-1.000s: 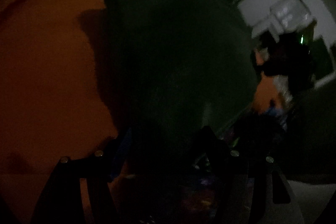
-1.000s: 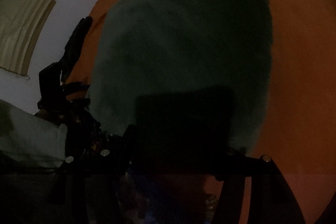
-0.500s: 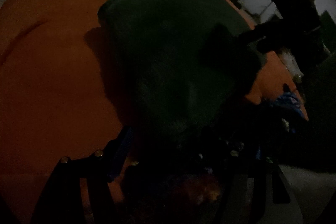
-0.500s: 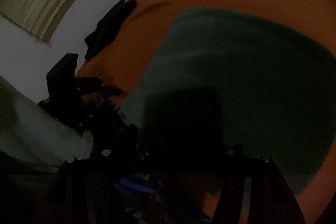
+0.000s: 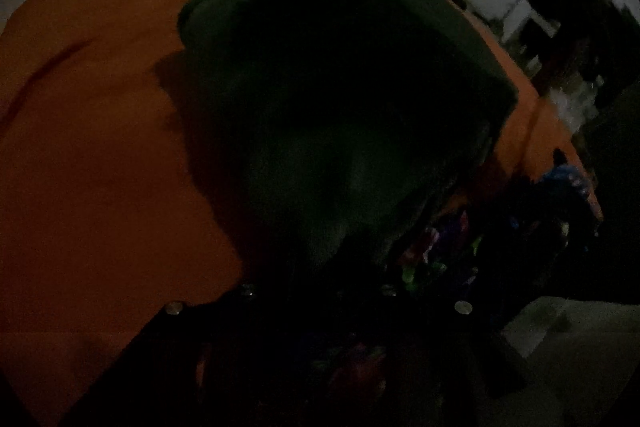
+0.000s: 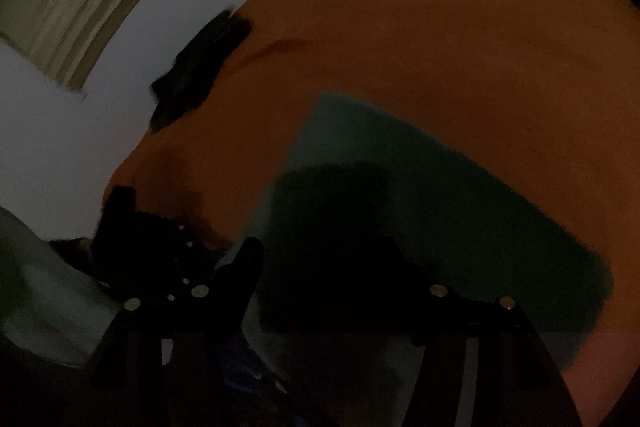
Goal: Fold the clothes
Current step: 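Open the right gripper and withdraw it from the bundle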
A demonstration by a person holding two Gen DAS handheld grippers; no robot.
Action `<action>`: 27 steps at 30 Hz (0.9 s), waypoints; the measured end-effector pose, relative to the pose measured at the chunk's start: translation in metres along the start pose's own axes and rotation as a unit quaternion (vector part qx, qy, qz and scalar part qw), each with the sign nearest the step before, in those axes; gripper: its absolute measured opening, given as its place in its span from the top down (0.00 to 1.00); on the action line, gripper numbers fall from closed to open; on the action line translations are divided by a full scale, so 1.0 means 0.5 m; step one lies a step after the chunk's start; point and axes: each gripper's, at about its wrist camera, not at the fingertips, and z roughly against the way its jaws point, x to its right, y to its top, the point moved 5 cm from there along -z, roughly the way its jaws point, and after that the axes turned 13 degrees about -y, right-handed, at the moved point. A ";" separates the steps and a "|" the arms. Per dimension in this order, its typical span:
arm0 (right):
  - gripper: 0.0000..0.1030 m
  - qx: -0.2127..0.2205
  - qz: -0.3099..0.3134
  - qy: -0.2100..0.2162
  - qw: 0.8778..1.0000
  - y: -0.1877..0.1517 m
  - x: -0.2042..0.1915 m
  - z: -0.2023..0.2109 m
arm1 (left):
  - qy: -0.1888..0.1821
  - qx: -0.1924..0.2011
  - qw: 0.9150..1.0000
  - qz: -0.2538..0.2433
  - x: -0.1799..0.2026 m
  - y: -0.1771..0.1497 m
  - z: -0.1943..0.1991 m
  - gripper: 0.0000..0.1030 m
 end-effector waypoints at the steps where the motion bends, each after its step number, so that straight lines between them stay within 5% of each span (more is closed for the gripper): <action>1: 0.42 -0.014 0.018 0.008 1.000 0.027 -0.004 -0.014 | 0.003 -0.002 1.000 -0.004 0.006 0.001 -0.008 0.74; 4: 0.42 -0.050 0.065 0.005 0.997 0.096 -0.025 -0.070 | 0.005 0.008 1.000 -0.002 0.010 0.006 -0.018 0.88; 9: 0.43 -0.082 0.106 0.014 0.991 0.180 -0.067 -0.149 | 0.014 0.036 0.999 0.021 0.004 -0.020 0.002 0.91; 16: 0.53 -0.037 0.068 -0.068 0.995 0.246 0.010 -0.206 | 0.011 0.017 0.999 0.049 -0.010 -0.054 0.020 0.93; 22: 0.53 -0.031 0.066 0.026 0.997 0.209 0.013 -0.132 | 0.023 0.031 0.999 -0.023 0.028 -0.001 0.080 0.91; 27: 0.53 -0.102 0.071 0.087 0.988 0.144 0.023 -0.117 | -0.039 0.014 0.996 -0.081 0.066 0.054 0.025 0.89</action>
